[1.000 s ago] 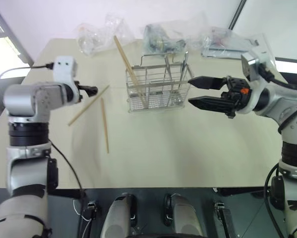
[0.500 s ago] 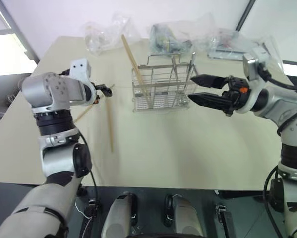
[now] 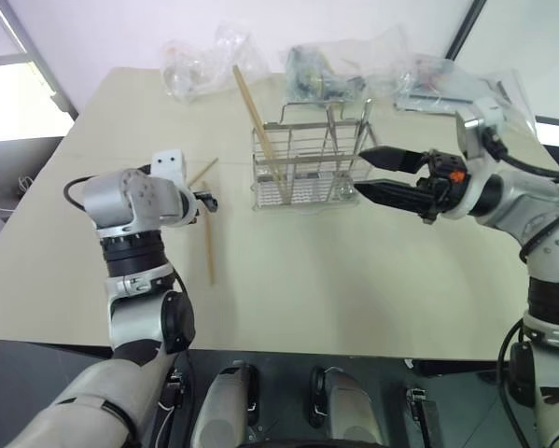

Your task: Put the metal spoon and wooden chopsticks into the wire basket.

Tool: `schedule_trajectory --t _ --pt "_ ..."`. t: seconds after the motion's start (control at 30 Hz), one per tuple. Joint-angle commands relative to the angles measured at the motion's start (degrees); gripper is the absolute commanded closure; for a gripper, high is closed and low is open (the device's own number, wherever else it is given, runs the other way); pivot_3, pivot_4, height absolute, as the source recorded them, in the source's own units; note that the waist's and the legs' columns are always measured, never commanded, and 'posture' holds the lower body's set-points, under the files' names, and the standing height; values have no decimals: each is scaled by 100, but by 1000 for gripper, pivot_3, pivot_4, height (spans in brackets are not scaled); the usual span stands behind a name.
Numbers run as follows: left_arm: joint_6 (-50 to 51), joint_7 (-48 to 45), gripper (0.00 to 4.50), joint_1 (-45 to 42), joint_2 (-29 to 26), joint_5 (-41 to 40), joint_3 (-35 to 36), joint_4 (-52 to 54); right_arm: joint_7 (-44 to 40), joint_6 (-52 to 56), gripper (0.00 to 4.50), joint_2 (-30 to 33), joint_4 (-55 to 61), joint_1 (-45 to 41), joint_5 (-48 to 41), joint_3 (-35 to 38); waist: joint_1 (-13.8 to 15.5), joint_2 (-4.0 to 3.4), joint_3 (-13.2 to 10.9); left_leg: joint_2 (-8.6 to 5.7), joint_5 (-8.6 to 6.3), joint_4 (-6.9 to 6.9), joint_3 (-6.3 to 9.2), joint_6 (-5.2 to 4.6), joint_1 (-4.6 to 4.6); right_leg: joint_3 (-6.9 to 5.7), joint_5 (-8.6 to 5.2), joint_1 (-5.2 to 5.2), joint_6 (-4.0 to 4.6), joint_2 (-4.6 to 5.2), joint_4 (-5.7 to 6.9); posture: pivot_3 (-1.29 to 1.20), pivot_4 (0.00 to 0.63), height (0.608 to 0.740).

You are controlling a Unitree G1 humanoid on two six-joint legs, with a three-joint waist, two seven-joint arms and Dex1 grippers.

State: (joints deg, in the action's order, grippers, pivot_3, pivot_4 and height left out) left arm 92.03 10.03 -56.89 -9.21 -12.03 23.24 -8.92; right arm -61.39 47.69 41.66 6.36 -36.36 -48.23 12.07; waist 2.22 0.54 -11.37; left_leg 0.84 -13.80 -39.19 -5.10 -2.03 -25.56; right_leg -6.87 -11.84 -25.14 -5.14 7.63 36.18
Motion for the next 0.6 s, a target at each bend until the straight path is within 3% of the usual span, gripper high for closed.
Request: schedule_trajectory --t 0.03,0.2,0.23,0.3,0.53,0.6 --pt "-61 -98 0 -200 8 107 -128 -116 -10 -64 42 112 204 15 -138 208 -2 0 0 0 0 0 0 0 1 0 0 0 0 -1 0 0 150 704" --pt "-485 -164 0 -169 -64 235 -229 -645 85 -94 42 79 274 80 -143 199 -4 -1 0 1 0 1 -1 0 1 0 0 -1 0 -1 1 0 150 704" --pt "-558 -178 248 -169 -69 247 -224 -724 96 -94 2 77 289 92 -150 201 -3 -1 0 1 0 1 -1 0 4 0 0 0 0 -1 1 0 150 704" --pt "-640 -196 896 -191 -60 249 -178 -840 105 -93 0 84 314 112 -162 201 -1 -2 1 1 0 1 -1 0 5 1 0 2 0 0 1 0 150 704" --pt "-824 -231 4463 -353 -28 246 -98 -1025 58 -80 0 169 342 164 -188 237 22 -1 2 -1 -1 -1 1 -1 3 -1 0 5 0 5 -1 0 150 704" --pt "-899 -195 4463 -374 -9 267 -59 -1010 44 -102 0 191 326 167 -166 238 8 -1 2 -1 -2 0 1 -1 2 -1 0 4 0 4 -2 0 150 704"
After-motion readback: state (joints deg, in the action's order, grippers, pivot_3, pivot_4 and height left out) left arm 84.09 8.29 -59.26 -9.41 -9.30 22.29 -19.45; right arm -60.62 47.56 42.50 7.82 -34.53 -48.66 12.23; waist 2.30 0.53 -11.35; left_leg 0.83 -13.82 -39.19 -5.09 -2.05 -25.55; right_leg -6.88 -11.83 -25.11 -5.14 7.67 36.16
